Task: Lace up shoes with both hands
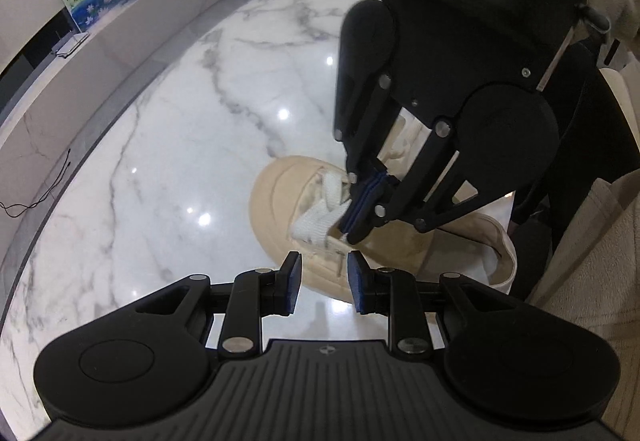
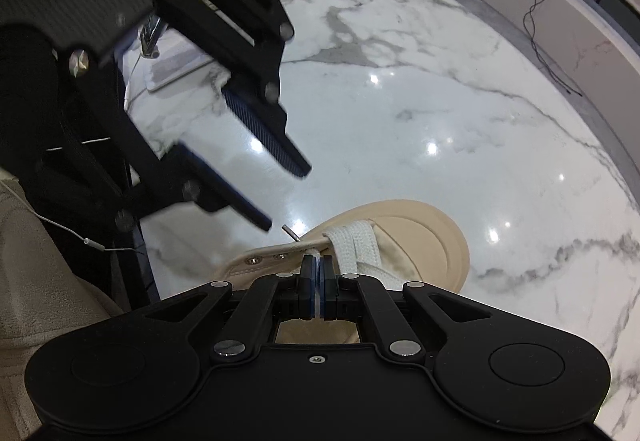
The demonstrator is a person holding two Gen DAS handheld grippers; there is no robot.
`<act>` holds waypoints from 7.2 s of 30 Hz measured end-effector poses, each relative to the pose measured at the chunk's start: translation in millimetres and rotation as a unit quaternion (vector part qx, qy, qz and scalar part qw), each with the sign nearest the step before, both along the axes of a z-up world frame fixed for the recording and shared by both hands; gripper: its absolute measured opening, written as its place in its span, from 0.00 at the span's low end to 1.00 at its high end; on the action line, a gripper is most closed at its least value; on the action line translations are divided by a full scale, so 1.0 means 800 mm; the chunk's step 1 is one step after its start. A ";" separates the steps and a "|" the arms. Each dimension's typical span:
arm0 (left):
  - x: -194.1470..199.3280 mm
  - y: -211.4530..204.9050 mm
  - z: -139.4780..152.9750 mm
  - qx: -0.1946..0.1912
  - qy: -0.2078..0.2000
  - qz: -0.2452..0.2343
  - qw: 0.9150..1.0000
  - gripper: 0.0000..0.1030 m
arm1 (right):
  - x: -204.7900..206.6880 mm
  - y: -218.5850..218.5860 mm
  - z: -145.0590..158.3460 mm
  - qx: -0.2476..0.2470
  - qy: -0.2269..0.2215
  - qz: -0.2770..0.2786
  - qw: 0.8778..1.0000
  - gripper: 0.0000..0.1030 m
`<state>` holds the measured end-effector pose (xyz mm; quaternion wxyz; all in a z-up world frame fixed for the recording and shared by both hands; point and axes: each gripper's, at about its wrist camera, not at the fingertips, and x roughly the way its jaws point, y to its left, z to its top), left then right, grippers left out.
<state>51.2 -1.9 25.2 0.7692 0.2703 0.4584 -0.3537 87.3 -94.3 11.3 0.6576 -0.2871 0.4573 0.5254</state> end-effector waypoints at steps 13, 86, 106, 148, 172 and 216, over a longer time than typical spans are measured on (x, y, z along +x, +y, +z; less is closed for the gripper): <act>0.001 -0.030 -0.039 0.062 -0.003 -0.079 0.995 0.19 | 0.004 0.009 -0.004 0.005 0.008 0.003 1.000 0.01; -0.051 0.067 0.022 0.082 -0.089 0.164 0.979 0.02 | -0.044 -0.060 0.022 0.037 -0.051 -0.140 0.988 0.28; -0.080 0.017 -0.082 0.018 0.032 0.089 0.995 0.16 | -0.048 -0.064 0.004 0.081 -0.029 -0.216 0.973 0.31; -0.076 -0.033 -0.137 0.022 0.060 -0.013 0.998 0.20 | -0.056 -0.072 -0.008 0.097 -0.025 -0.254 0.962 0.34; -0.048 -0.009 -0.107 0.001 0.016 0.137 0.990 0.01 | -0.074 -0.068 -0.002 0.087 -0.045 -0.243 0.965 0.34; -0.061 -0.022 -0.015 -0.037 -0.063 0.116 0.991 0.05 | -0.060 -0.061 0.015 0.134 -0.038 -0.190 0.972 0.01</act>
